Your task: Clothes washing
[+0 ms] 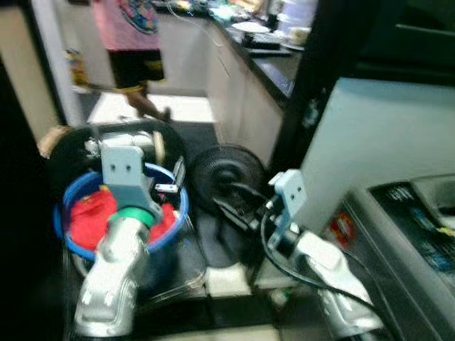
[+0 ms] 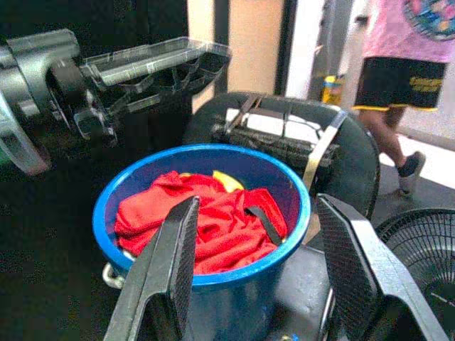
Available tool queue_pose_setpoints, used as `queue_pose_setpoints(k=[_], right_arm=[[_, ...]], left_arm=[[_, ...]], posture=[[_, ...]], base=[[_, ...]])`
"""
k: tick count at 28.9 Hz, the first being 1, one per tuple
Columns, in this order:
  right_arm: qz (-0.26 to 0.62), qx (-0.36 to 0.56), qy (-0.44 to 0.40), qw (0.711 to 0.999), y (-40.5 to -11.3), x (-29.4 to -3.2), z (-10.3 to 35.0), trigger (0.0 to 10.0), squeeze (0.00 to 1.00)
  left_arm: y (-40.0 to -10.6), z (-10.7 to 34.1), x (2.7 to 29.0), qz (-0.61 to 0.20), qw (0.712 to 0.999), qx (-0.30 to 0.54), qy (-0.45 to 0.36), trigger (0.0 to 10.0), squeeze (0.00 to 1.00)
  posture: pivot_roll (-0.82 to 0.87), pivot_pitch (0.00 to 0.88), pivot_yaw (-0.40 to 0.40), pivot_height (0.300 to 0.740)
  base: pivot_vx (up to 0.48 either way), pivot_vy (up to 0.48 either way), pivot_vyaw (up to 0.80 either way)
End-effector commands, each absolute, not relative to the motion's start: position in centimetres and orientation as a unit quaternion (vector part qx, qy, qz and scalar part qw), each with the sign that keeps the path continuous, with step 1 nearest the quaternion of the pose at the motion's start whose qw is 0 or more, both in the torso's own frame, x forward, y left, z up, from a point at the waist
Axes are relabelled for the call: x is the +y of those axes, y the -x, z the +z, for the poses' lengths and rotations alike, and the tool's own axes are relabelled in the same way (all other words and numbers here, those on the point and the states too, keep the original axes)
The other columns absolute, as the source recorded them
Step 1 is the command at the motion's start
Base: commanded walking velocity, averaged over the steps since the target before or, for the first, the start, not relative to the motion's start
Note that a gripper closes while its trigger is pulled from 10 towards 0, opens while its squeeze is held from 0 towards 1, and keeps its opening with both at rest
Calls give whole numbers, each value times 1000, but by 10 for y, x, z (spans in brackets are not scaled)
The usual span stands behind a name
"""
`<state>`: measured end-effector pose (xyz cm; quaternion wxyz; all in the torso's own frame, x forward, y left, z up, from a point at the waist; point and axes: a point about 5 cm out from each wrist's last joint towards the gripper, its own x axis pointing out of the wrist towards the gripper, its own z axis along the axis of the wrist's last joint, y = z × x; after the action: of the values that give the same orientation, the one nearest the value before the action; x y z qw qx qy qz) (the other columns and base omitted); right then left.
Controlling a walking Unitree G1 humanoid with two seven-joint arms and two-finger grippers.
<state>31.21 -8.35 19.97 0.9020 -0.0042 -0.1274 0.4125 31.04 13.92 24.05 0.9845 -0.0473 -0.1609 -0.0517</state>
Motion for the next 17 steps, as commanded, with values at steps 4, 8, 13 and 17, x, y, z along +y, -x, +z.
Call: queue_pose_setpoints(k=[4, 8, 13, 17], right_arm=[[423, -127, 4, 897, -310, -81, 199, 10000, 0], [413, -121, -1, 903, -312, -82, 198, 10000, 0], [399, -122, 4, 909, -315, -86, 198, 10000, 0], [386, -125, 3, 914, -317, -86, 198, 10000, 0]], left_arm=[[-310, 236, 142, -44, 986, -155, 41, 10000, 0], [-310, 236, 142, -44, 986, -155, 42, 10000, 0], [-312, 236, 141, -47, 986, -155, 40, 10000, 0], [-313, 234, 144, -47, 987, -148, 33, 10000, 0]], posture=[[-1, 15, -64, 740], [-1, 13, -61, 740], [-3, 6, -52, 740], [25, 1, -12, 740]], base=[[362, 0, 397], [360, 0, 0], [352, 0, 0], [345, 0, 0]])
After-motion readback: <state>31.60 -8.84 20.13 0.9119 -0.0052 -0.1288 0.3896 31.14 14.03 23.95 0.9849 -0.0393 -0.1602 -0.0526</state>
